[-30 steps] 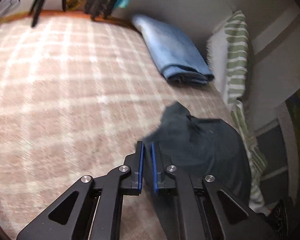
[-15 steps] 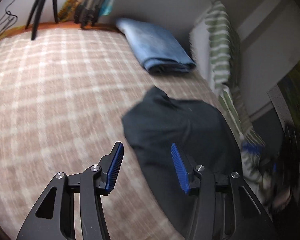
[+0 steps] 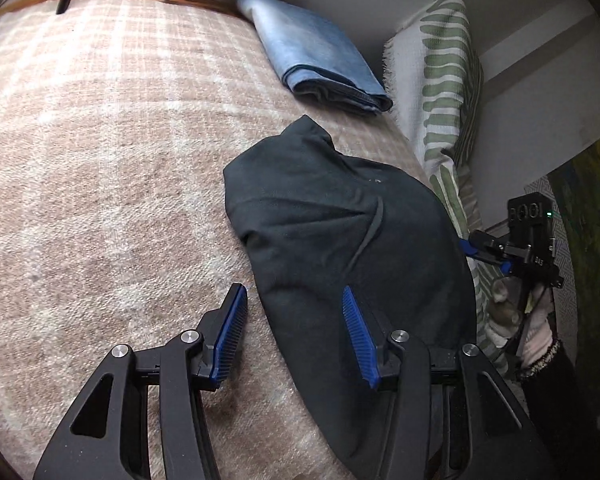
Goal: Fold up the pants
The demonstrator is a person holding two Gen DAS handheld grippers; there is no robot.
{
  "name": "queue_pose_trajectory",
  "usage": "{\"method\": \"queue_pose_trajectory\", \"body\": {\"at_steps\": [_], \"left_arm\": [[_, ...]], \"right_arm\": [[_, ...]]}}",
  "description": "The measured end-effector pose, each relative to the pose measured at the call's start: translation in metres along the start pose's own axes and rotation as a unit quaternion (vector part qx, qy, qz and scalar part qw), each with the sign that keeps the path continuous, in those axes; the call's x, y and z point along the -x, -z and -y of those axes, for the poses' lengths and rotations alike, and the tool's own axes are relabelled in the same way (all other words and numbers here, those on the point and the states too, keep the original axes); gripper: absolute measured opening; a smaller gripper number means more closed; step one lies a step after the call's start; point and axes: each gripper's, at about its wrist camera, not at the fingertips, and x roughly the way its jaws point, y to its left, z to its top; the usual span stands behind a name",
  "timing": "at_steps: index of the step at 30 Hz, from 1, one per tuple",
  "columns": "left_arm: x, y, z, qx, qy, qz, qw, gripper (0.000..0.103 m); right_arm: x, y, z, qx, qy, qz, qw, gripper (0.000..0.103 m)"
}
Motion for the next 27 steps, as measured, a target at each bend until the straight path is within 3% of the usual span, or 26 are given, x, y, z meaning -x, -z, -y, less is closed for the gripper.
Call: {"method": "queue_pose_trajectory", "body": {"at_steps": [12,14,18,20,22,27], "left_arm": [[-0.008,-0.006,-0.003,-0.002,0.023,0.008,0.9997,0.046],[-0.008,-0.008,-0.004,0.001,0.025,0.009,0.9996,0.046],[-0.012,-0.01,0.0,-0.005,0.024,0.009,0.9997,0.045],[-0.012,-0.01,0.001,-0.005,0.022,0.009,0.9997,0.038],[-0.014,-0.01,0.0,-0.001,0.017,0.011,0.9998,0.028],[-0.015,-0.007,0.004,-0.005,0.001,0.023,0.9997,0.011]], "right_arm": [[-0.027,0.004,0.023,-0.022,-0.076,-0.012,0.997,0.089],[-0.031,0.006,0.022,-0.019,-0.097,-0.021,0.995,0.078],[-0.036,0.008,0.015,-0.001,-0.091,-0.022,0.996,0.068],[-0.037,0.009,0.016,-0.006,-0.09,-0.022,0.996,0.059],[-0.036,0.01,0.015,-0.005,-0.083,-0.02,0.996,0.042],[-0.028,0.011,-0.001,0.017,-0.048,-0.004,0.999,0.028]]}}
